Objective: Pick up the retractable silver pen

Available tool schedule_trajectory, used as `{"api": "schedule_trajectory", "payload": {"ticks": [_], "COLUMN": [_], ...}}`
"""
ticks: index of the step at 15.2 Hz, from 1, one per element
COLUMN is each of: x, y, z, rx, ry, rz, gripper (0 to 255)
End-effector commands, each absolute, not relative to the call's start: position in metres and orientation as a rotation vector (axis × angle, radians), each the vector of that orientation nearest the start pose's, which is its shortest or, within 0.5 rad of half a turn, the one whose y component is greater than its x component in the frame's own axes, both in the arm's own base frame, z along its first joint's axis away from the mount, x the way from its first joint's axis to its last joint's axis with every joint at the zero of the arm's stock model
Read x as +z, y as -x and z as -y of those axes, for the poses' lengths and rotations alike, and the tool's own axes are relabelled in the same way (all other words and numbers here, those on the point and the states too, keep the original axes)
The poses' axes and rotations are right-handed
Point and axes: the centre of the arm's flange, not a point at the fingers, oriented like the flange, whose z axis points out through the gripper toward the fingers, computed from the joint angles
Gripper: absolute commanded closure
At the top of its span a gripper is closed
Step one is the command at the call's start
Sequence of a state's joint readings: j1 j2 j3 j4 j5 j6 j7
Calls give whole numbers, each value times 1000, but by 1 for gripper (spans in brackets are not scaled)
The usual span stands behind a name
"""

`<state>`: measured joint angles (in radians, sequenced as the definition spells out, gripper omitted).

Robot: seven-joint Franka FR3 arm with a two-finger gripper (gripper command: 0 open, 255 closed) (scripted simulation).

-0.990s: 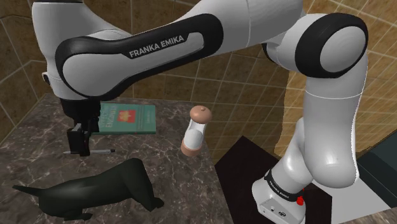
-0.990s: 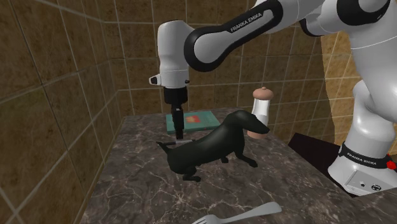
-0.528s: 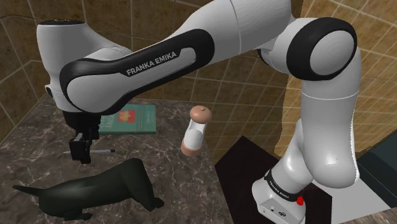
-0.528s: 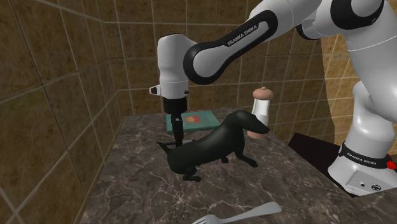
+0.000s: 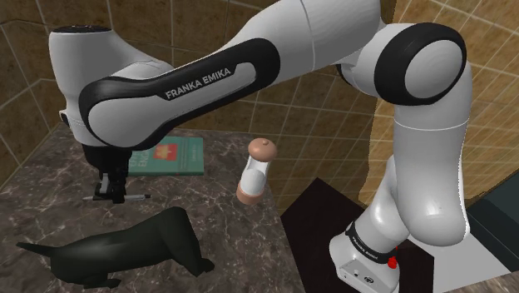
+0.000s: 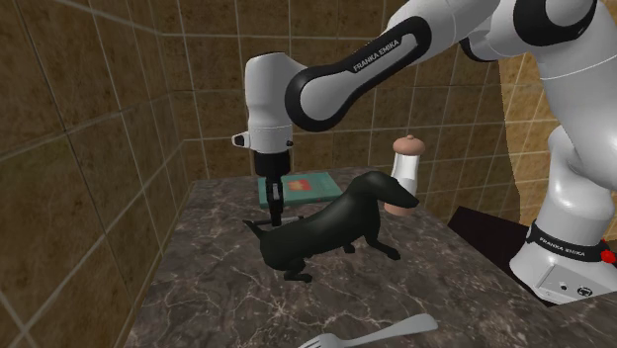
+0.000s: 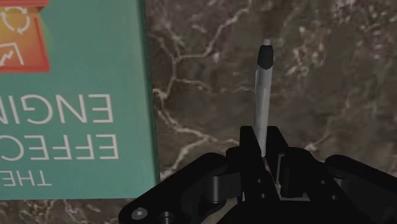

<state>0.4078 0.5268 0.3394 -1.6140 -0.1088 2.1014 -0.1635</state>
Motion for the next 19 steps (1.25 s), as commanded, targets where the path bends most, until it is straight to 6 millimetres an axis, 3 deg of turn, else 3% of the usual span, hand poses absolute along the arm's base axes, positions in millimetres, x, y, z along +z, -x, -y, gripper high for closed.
{"api": "schedule_trajectory", "payload": {"ticks": [1, 17, 19], "x": [330, 410, 411], "y": [-521, -522, -522], "z": [-440, -439, -439], "rx": [53, 53, 53], "ry": [2745, 2745, 2745], "rz": [1374, 1374, 1374], "gripper": [255, 255, 255]}}
